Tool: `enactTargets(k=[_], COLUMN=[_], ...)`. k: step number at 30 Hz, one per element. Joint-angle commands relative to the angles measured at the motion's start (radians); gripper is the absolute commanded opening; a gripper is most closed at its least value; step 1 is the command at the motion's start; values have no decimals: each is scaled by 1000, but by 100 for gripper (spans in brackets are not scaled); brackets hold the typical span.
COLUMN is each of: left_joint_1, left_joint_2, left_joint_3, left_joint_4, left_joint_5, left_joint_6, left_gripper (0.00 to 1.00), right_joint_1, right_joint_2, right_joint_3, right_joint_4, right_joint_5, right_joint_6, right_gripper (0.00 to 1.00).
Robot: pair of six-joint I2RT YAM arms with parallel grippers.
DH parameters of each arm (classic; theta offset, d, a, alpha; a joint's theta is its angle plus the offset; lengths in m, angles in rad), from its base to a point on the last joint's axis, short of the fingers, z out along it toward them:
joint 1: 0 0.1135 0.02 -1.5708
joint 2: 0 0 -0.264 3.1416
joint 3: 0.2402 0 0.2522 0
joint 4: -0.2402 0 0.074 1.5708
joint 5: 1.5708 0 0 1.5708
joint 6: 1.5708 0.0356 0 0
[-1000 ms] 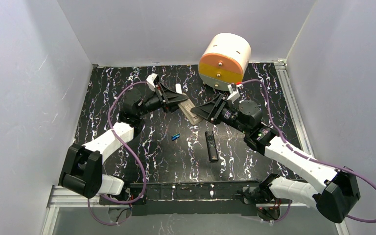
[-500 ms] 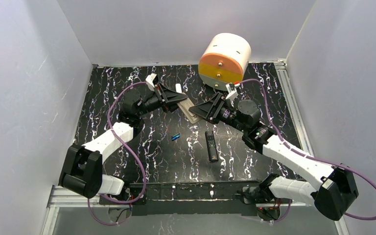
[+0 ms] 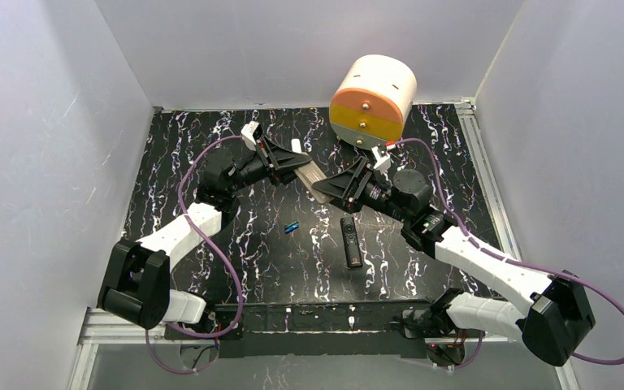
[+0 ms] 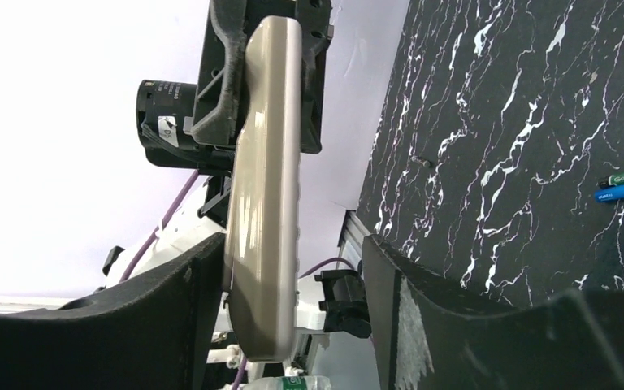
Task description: Load the batteries into the remote control
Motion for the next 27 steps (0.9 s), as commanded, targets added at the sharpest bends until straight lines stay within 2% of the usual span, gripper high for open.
enactTargets(k=[1, 6, 11, 13, 17, 19, 23, 27], left_joint_1=[2, 2, 0, 0, 2, 3, 3, 2], left_joint_2=[-11, -26, -49, -57, -57, -52, -46, -54], left_joint_3=[7, -1, -13, -12, 6, 16, 26, 34], left_joint_4=[43, 43, 45, 45, 41, 27, 14, 8], left_joint_5=[0, 7, 22, 36, 73, 102, 165, 208], left_joint_6=[-6, -8, 13, 34, 102, 143, 198, 228], left_gripper=[0, 0, 0, 0, 0, 0, 0, 0], right_joint_1=[0, 0, -1, -2, -19, -41, -88, -90], right_joint_2=[-17, 7, 43, 46, 23, 10, 19, 74], right_joint_3=[-47, -72, -60, -56, -42, -35, -12, 51], right_joint_4=[122, 183, 206, 217, 216, 219, 232, 157], right_joint_5=[-16, -16, -25, -36, -64, -106, -275, -462], right_joint_6=[71, 112, 116, 107, 52, 17, -84, -219], right_gripper=[65, 46, 43, 49, 76, 84, 85, 78])
